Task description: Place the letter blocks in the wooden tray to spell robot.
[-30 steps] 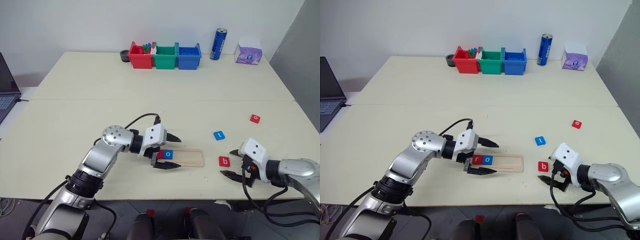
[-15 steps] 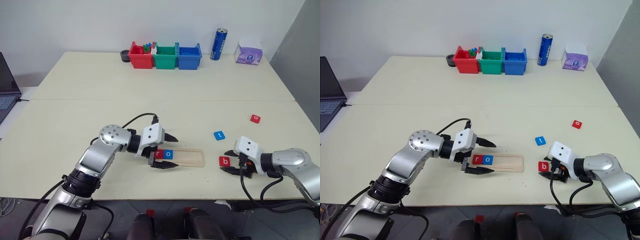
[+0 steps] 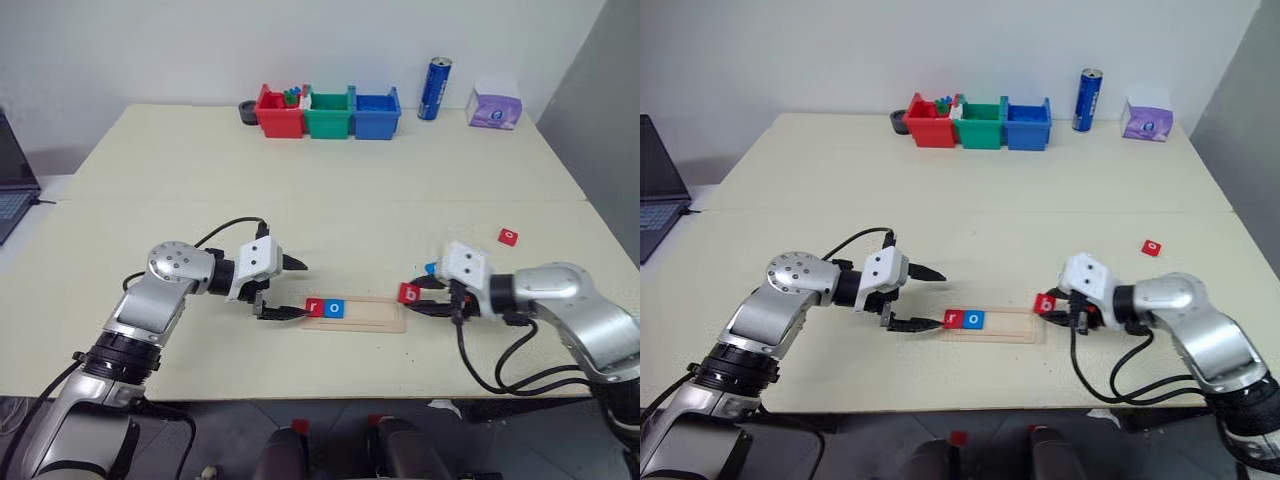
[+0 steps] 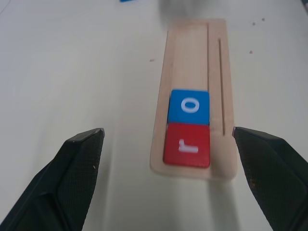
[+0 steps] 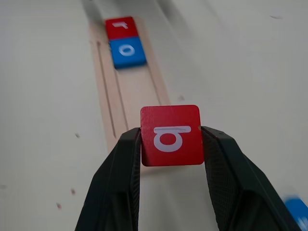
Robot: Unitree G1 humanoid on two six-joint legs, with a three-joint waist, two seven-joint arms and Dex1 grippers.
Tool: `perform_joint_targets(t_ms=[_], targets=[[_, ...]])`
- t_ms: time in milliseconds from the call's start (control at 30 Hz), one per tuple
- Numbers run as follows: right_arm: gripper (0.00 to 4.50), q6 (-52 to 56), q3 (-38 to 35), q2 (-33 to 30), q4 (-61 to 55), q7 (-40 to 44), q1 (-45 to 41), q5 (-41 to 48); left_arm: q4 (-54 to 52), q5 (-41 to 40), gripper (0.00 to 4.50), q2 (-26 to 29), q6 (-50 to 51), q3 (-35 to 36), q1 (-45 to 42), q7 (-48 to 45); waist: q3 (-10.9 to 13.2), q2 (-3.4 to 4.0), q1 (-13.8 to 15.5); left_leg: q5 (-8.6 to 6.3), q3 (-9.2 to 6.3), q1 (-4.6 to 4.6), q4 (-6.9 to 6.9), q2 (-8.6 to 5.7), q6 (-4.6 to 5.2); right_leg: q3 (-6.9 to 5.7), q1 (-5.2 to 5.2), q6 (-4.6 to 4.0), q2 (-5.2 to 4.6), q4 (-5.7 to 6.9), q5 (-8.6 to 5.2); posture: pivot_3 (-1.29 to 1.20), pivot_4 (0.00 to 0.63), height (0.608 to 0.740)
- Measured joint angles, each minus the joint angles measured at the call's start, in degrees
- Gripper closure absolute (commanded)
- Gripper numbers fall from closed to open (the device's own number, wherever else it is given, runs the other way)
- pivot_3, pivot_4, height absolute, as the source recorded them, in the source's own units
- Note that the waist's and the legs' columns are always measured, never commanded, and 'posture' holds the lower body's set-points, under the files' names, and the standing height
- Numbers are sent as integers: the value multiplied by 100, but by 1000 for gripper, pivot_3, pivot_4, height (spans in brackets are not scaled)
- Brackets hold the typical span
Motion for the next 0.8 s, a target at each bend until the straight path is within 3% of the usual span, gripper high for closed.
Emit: perform_joint_targets(t_ms=[233, 800], targets=[[3038, 63, 889, 664, 693, -14, -781, -447, -199, 16, 0, 21, -103, 50, 189, 16, 0, 0, 14, 0, 7, -6, 2, -5, 0, -1, -3, 0, -13, -3, 0, 0, 150, 740], [3038, 111, 1248, 992, 831, 98, -857, -706, -692, -4, 0, -114, 153, 47, 311, 107, 0, 0, -10, 0, 3, -4, 2, -2, 0, -2, -5, -1, -10, 6, 0, 0, 150, 740]])
